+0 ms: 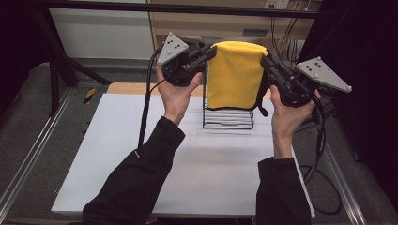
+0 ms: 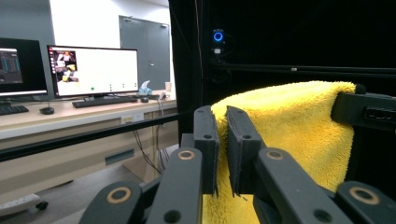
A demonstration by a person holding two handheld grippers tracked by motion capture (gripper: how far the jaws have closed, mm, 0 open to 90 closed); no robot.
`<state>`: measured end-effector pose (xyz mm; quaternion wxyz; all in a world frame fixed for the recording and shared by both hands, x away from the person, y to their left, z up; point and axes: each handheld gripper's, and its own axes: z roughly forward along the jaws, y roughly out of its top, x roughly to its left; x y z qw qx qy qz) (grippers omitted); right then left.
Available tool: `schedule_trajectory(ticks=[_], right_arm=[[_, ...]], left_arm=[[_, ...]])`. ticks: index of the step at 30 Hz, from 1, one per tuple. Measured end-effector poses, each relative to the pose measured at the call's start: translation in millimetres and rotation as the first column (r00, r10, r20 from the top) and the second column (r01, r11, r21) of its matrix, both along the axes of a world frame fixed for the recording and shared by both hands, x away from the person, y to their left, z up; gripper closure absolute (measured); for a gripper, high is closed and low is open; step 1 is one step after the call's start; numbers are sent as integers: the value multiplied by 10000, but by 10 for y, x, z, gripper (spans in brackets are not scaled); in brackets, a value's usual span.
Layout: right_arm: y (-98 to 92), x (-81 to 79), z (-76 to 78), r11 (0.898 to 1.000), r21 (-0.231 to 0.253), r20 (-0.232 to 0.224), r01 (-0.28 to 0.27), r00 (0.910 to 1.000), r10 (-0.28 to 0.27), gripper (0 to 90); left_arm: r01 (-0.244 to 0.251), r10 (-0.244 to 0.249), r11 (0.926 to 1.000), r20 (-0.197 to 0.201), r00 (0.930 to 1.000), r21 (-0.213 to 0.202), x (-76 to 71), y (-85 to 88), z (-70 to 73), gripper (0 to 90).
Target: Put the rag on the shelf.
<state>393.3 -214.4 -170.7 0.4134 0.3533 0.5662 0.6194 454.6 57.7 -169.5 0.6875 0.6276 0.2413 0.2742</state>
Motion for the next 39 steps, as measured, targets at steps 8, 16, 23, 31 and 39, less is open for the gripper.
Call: schedule_trajectory(ticks=[8, 16, 23, 31, 39], right_arm=[[-18, 81, 131, 10000, 34, 190, 69, 9998, -70, 830], [-24, 151, 272, 9999, 62, 321, 154, 9994, -156, 830], [-33, 239, 349, 9998, 128, 395, 150, 9991, -155, 830], [-39, 352, 443, 9998, 72, 448, 199, 9988, -202, 830], [-87, 451, 542, 9994, 242, 497, 242, 9984, -254, 830]], left_arm=[[23, -22, 9998, 74, 10000, -196, 84, -20, 112, 833], [-106, 111, 9998, 281, 9995, -171, 129, -37, 244, 833], [-133, 142, 9995, 348, 9993, -284, 210, -39, 315, 833], [-282, 290, 9992, 290, 9992, -301, 335, -71, 428, 833], [-277, 291, 9987, 334, 9990, -425, 412, -121, 525, 833]])
